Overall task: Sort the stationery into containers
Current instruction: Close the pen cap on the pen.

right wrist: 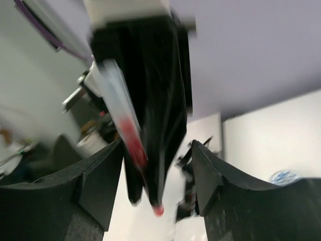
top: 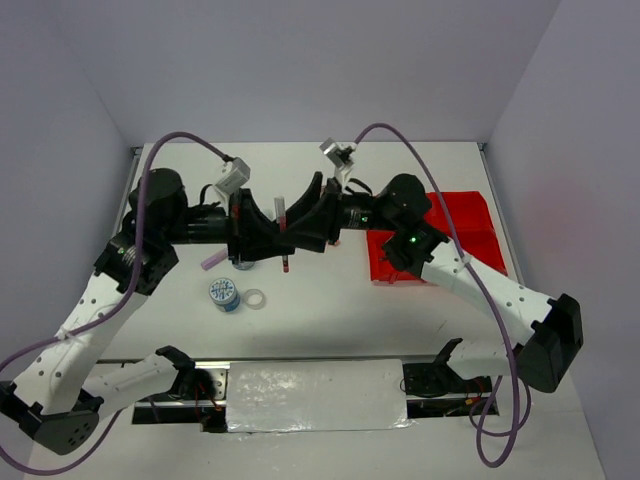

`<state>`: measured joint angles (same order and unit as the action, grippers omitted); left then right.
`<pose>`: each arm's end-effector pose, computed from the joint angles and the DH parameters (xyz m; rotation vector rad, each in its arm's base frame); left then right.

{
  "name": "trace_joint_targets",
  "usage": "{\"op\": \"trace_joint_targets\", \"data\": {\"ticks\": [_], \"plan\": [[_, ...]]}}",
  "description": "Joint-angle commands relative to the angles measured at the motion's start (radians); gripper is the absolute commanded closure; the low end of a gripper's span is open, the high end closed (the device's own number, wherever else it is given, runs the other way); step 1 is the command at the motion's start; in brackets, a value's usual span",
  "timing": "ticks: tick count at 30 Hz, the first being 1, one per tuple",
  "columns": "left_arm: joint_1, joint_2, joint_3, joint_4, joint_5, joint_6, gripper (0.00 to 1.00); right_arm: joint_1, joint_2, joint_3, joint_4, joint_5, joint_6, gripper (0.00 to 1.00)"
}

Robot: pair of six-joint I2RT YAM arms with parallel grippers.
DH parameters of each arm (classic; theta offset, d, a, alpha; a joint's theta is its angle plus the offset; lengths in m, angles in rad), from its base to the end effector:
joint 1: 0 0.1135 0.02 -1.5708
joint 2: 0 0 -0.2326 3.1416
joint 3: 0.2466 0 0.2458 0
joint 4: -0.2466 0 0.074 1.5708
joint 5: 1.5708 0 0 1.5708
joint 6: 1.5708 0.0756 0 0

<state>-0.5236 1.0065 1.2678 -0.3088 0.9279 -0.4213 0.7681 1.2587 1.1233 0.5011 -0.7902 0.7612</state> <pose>0.1686 -0.1672 0.4239 0.8631 1.5935 -1.4385 0.1868 0.2552 0.4076 -0.8076 1.3219 1.7318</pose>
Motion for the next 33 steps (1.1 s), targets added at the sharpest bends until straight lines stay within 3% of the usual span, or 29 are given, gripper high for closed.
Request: {"op": "trace_joint_targets", "data": {"ticks": [1,11,23,26,30,32,33], "plan": [[0.004,-0.054,0.013,0.206,-0.009,-0.010,1.00,0.023,0.022,0.000,-0.090,-0.136,0.039,0.36],[0.004,-0.052,-0.008,0.191,-0.003,-0.005,1.00,0.022,-0.031,-0.014,-0.070,-0.063,0.013,0.41],[0.001,-0.065,-0.065,0.175,0.022,-0.008,1.00,-0.001,-0.079,0.104,-0.222,0.082,-0.198,0.33],[-0.003,-0.066,-0.070,0.171,0.017,-0.004,1.00,-0.003,-0.055,0.124,-0.193,0.065,-0.178,0.40],[-0.003,-0.068,-0.061,0.158,0.008,0.006,1.00,-0.003,-0.039,0.113,-0.161,0.045,-0.163,0.65],[-0.003,-0.062,-0.056,0.152,-0.001,0.007,1.00,0.000,-0.035,0.099,-0.153,0.028,-0.152,0.69],[-0.003,-0.059,-0.054,0.154,0.000,0.006,1.00,0.000,-0.030,0.096,-0.153,0.023,-0.151,0.65]]}}
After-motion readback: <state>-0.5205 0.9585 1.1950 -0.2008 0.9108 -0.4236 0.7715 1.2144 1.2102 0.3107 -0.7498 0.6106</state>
